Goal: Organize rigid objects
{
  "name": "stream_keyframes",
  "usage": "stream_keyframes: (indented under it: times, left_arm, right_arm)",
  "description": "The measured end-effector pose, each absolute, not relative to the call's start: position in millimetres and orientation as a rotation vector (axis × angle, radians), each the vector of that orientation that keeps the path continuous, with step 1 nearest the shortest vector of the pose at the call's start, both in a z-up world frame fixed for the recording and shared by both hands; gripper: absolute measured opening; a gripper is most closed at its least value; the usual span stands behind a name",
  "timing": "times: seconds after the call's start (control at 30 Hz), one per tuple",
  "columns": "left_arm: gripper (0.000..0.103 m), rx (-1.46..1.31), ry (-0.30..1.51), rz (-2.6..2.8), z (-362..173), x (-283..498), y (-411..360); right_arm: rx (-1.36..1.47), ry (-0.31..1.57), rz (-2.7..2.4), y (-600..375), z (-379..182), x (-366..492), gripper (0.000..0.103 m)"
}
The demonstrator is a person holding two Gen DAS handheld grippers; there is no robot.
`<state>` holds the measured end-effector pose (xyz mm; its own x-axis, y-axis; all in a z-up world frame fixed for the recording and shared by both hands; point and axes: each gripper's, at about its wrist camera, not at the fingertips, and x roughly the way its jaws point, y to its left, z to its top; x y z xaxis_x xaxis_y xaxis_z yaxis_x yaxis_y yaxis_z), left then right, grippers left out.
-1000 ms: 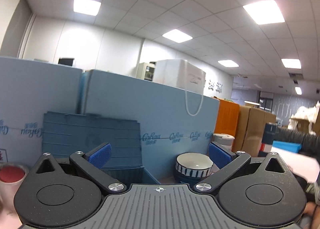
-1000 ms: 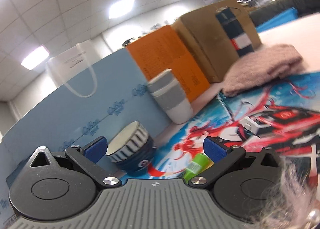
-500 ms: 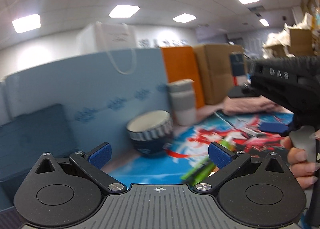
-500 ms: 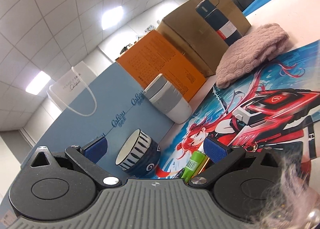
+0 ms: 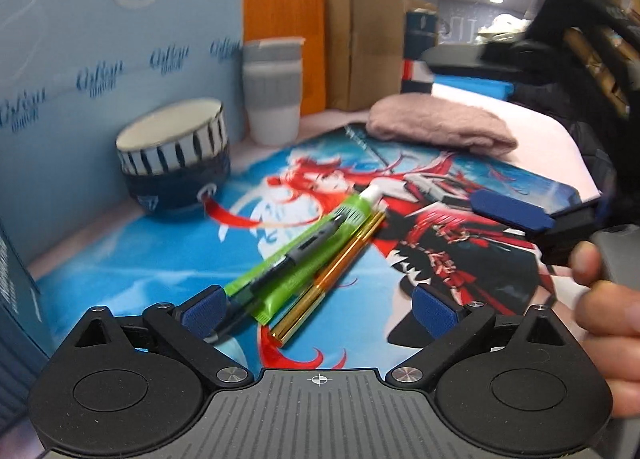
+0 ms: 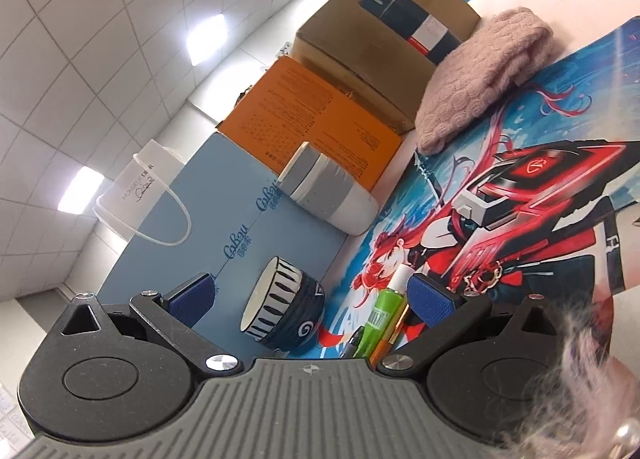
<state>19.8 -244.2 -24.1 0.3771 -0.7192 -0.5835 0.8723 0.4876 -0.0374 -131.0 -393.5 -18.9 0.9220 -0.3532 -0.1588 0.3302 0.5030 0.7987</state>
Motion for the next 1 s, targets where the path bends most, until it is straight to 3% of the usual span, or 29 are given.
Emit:
stream_keyframes:
  times: [0.13, 0.23, 0.3, 0.37, 0.57, 0.83, 0.87, 1.0]
  left_arm:
    - [0.091, 0.16, 0.685, -1.008, -31.2, 37.4, -247.0]
    - [0.086, 0.18, 0.653, -0.985, -33.3, 36.4, -251.7]
    - [0.078, 0.181, 0.648, -0.976, -32.9, 36.6, -249.8]
    - [0.057, 0.165, 0.646, -0.96, -32.2, 39.6, -245.0]
    - [0.024, 0.113, 0.658, -0.958, -32.1, 43.1, -234.9]
    - [0.006, 0.155, 0.636, -1.029, -25.3, 27.4, -224.0]
    - [0.001, 0.158, 0.627, -1.031, -23.5, 25.5, -221.0]
    - [0.0, 0.159, 0.589, -1.037, -15.2, 20.9, -204.9]
  right_arm:
    - [0.966, -0.018, -0.411, -394.1, -20.4, -130.2, 0.103]
    - [0.965, -0.013, -0.415, -393.7, -21.2, -129.9, 0.103]
    - [0.964, -0.006, -0.42, -393.4, -21.8, -128.8, 0.103]
    - [0.96, 0.0, -0.422, -392.9, -21.9, -127.3, 0.103]
    - [0.94, 0.032, -0.45, -391.6, -23.7, -121.0, 0.103]
    - [0.919, 0.07, -0.474, -391.8, -26.7, -113.1, 0.103]
    - [0.916, 0.073, -0.471, -391.7, -26.8, -112.8, 0.103]
    - [0.897, 0.081, -0.453, -389.3, -26.3, -109.8, 0.103]
